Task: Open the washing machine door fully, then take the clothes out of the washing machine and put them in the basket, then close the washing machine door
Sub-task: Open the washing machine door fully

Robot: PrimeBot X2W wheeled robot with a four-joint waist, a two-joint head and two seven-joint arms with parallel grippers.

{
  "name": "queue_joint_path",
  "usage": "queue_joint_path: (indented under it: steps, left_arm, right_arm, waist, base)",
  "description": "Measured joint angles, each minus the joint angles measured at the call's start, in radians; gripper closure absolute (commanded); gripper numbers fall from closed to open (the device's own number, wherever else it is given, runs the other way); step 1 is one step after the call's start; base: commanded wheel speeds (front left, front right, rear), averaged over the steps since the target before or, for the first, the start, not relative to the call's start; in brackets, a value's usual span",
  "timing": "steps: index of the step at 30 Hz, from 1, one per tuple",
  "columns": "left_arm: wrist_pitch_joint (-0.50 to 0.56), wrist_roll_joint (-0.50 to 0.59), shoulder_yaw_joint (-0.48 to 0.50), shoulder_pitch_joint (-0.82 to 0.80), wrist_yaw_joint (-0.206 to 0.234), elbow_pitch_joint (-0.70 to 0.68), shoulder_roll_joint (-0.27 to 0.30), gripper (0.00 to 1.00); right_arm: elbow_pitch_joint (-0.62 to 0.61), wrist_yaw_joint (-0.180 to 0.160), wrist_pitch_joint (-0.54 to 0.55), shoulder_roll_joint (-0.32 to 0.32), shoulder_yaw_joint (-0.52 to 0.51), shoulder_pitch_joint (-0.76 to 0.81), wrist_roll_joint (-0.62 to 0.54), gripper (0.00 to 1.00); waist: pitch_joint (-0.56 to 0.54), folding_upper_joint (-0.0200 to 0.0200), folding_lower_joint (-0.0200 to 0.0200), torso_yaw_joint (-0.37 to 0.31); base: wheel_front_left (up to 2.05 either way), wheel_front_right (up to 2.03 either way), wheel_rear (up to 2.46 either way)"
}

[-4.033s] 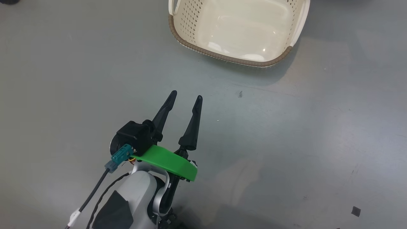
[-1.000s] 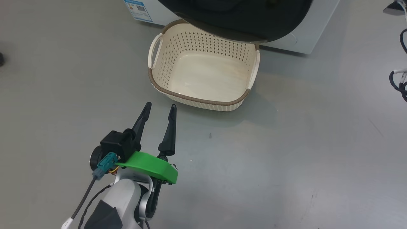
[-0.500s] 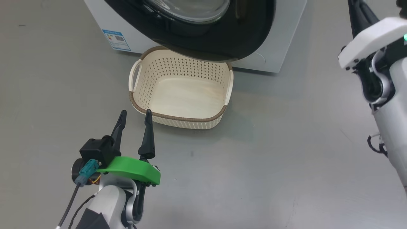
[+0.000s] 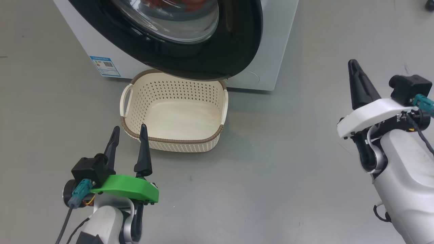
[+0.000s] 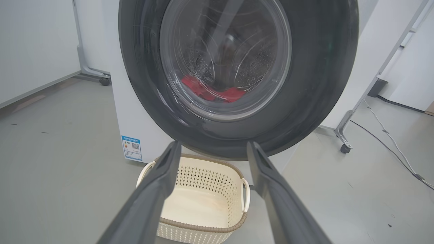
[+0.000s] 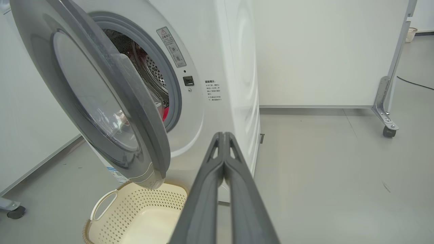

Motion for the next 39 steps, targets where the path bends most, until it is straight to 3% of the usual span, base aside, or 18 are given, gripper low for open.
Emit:
queue_joint_path:
  steps: [4,5,6,25,39]
  left_arm:
    - [0.000,0.010,0.017,0.010,-0.008,-0.008,0.000,0.00]
    - [0.000,0.011,0.016,0.014,-0.009,-0.009,0.000,0.00]
    - [0.000,0.011,0.017,0.017,-0.010,-0.009,0.000,0.00]
    - [0.000,0.037,0.047,0.036,-0.028,-0.021,0.001,0.00]
    - [0.000,0.044,0.050,0.041,-0.041,-0.022,0.001,0.00]
  right_arm:
    - [-0.022,-0.021,-0.007,0.015,-0.004,0.061,-0.003,0.98]
    - [-0.030,-0.029,-0.007,0.016,-0.006,0.077,-0.004,0.46]
    - [-0.038,-0.035,-0.008,0.016,-0.007,0.090,-0.011,0.00]
    - [-0.207,-0.104,-0.016,0.059,-0.067,0.230,-0.086,0.00]
    - [-0.276,-0.107,-0.016,0.078,-0.107,0.317,-0.126,0.00]
  waist:
    - [-0.009,0.0000,0.0000,-0.017]
    - [-0.011,0.0000,0.0000,-0.020]
    - [-0.012,0.0000,0.0000,-0.023]
    - [-0.008,0.0000,0.0000,-0.044]
    - [-0.013,0.0001,0.0000,-0.053]
  base:
    - [0.00,0.00,0.00]
    - [0.00,0.00,0.00]
    - [0.00,0.00,0.00]
    - [0.00,0.00,0.00]
    - [0.00,0.00,0.00]
